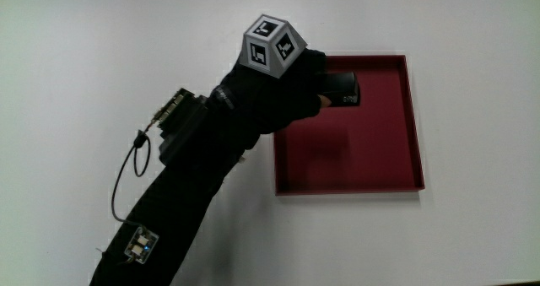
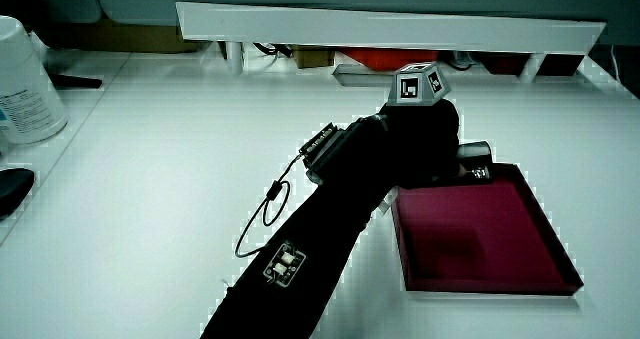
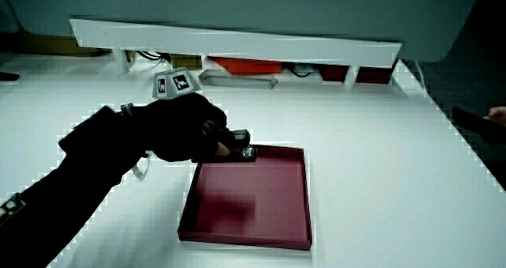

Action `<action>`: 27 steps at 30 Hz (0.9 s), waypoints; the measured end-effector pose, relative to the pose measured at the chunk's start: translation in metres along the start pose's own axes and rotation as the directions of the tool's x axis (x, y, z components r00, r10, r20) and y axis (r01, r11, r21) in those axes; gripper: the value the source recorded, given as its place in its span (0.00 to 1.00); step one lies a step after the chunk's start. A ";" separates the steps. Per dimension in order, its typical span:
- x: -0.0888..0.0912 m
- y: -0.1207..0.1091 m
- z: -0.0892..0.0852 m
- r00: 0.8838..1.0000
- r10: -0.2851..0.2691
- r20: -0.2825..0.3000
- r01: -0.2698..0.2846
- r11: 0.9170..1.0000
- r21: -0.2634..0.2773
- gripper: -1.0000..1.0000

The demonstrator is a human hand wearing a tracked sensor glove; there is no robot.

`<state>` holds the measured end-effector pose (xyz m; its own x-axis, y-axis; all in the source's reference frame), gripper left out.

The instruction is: Place stapper into plate

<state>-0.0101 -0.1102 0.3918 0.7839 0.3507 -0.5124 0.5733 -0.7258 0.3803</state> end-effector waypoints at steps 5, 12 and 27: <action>0.000 0.018 -0.028 0.997 -0.033 -0.065 0.035 0.999 0.028 0.50; 0.014 0.020 -0.050 0.999 0.012 -0.039 -0.015 0.998 -0.067 0.50; 0.011 0.038 -0.082 0.992 0.059 -0.109 -0.074 0.988 -0.136 0.50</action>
<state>0.0397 -0.0851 0.4632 0.8377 0.3694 -0.4022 0.5409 -0.6627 0.5179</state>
